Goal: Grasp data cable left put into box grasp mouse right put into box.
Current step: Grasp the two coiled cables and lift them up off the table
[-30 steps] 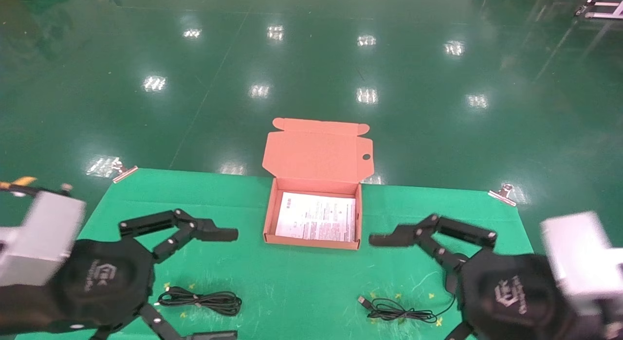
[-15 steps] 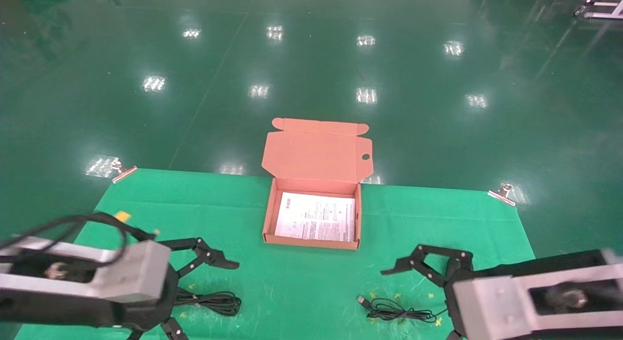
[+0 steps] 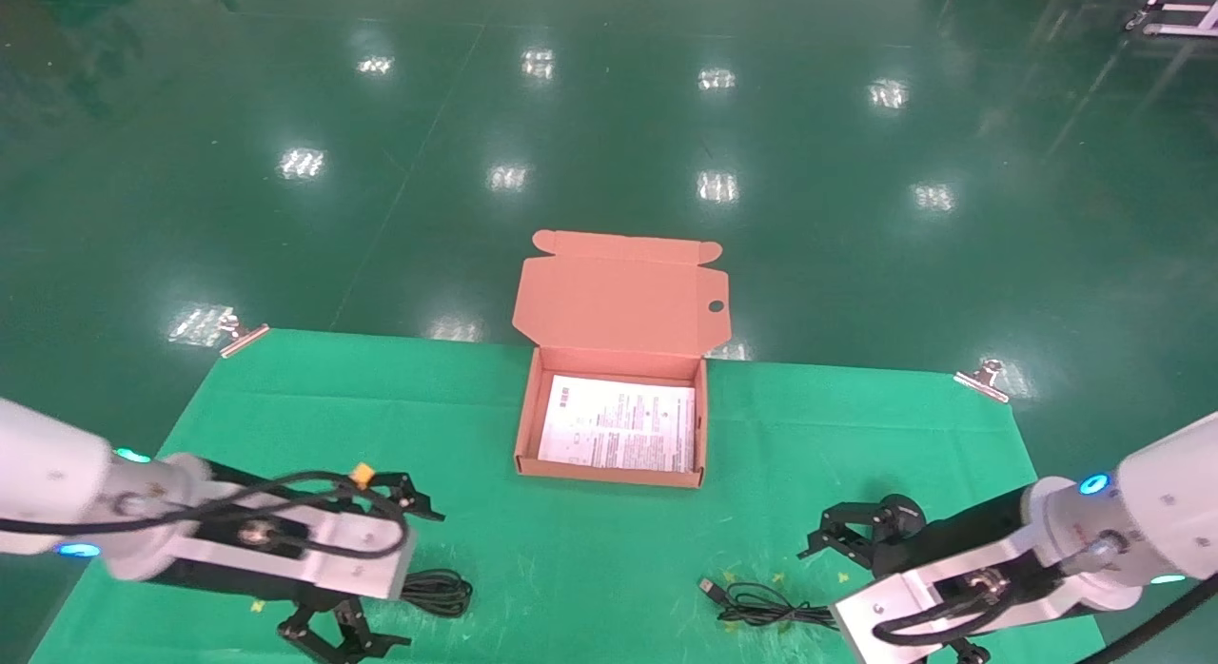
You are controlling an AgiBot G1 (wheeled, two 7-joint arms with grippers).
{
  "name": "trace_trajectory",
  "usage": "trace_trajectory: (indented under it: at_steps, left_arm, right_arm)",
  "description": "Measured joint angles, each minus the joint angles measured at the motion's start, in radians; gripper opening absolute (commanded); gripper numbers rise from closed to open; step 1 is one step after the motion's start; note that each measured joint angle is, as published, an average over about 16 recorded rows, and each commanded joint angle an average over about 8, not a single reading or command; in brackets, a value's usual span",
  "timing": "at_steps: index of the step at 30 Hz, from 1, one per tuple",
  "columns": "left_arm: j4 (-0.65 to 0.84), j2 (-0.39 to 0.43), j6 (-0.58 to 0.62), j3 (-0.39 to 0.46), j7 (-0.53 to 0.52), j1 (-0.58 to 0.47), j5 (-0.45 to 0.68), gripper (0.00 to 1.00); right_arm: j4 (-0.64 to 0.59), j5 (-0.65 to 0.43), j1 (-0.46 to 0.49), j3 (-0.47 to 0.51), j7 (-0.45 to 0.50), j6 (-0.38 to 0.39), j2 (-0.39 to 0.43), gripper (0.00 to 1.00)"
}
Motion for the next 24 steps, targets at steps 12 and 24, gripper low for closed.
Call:
trace_trajectory:
  at_steps: [12, 24]
  left_arm:
    - [0.048, 0.076, -0.119, 0.077, -0.083, 0.069, 0.239, 1.00]
    - [0.308, 0.170, -0.183, 0.086, -0.094, 0.052, 0.285, 1.00]
  right_arm:
    - [-0.006, -0.222, -0.108, -0.071, 0.106, 0.160, -0.050, 1.00]
    - [-0.052, -0.332, -0.206, -0.089, 0.227, 0.285, -0.096, 1.00]
